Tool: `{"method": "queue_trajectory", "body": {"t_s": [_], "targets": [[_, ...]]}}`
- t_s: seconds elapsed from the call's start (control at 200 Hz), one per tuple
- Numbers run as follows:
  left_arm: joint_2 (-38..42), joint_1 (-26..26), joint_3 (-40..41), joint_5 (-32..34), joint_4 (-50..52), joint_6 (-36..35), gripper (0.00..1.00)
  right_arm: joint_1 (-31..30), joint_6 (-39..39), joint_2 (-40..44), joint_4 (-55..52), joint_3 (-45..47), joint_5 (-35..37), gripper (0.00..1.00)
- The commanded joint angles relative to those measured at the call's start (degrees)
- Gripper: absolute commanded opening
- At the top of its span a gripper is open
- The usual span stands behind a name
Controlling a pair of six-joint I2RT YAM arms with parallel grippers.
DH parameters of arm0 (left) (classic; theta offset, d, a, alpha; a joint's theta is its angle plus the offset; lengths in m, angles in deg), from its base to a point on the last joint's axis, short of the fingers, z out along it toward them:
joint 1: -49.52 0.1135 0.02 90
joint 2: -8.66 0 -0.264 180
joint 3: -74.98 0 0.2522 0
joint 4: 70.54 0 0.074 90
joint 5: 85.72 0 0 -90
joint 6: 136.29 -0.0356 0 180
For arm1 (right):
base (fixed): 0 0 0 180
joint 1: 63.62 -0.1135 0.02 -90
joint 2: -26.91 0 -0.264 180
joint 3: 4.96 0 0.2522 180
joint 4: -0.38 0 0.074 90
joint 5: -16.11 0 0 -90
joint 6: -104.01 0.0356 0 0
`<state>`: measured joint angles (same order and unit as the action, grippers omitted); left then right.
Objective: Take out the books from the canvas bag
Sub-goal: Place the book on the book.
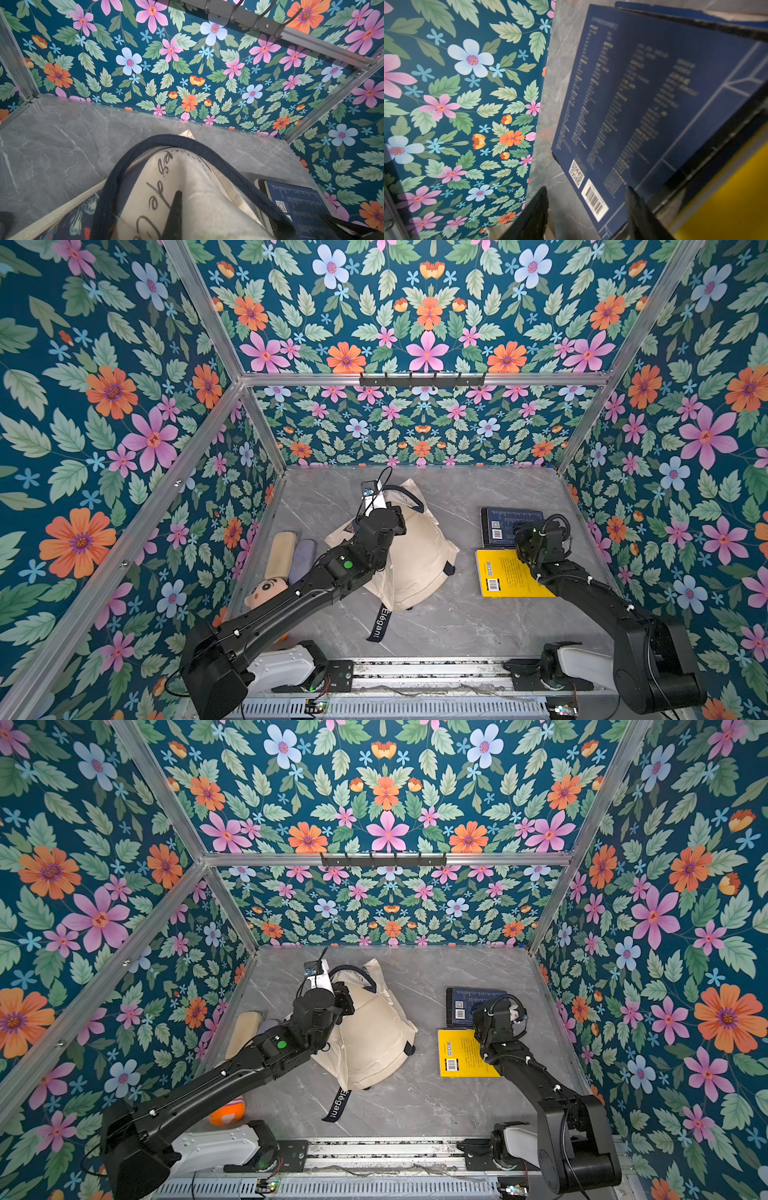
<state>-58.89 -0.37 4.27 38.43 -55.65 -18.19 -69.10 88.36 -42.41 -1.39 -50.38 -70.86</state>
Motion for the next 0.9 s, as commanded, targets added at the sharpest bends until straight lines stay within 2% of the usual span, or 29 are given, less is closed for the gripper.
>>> {"method": "queue_trajectory", "body": {"t_s": [0.0, 0.175, 0.285, 0.445, 0.645, 0.78, 0.895], "targets": [[0.2, 0.0, -0.5, 0.4, -1.3, -0.1, 0.0, -0.1, -3.0, 3.0, -5.0, -0.6, -1.8, 0.67], [-0.2, 0.0, -0.7, 0.5, -1.3, -0.2, 0.0, -0.9, -8.0, 12.1, -9.2, -0.3, -3.0, 0.86], [-0.4, 0.0, -0.8, 1.0, -1.3, -0.4, 0.0, -4.4, -11.8, 16.7, -12.9, -0.5, -3.7, 0.91], [-1.7, 0.0, -2.0, 2.6, -0.6, -0.7, 0.0, -16.1, -14.6, 23.0, -17.0, 2.3, -0.7, 0.93], [-2.3, 0.0, -4.8, 3.7, 1.6, 0.9, 0.0, -31.9, -13.2, 28.1, -16.8, 8.1, 4.8, 0.93], [-2.2, 0.1, -6.7, 3.9, 4.2, 2.4, 0.0, -43.5, -11.9, 25.6, -11.8, 10.8, 10.7, 0.92], [-1.6, 0.0, -6.9, 3.9, 5.8, 4.1, 0.0, -48.1, -13.1, 20.4, -6.7, 11.4, 10.7, 0.91]]}}
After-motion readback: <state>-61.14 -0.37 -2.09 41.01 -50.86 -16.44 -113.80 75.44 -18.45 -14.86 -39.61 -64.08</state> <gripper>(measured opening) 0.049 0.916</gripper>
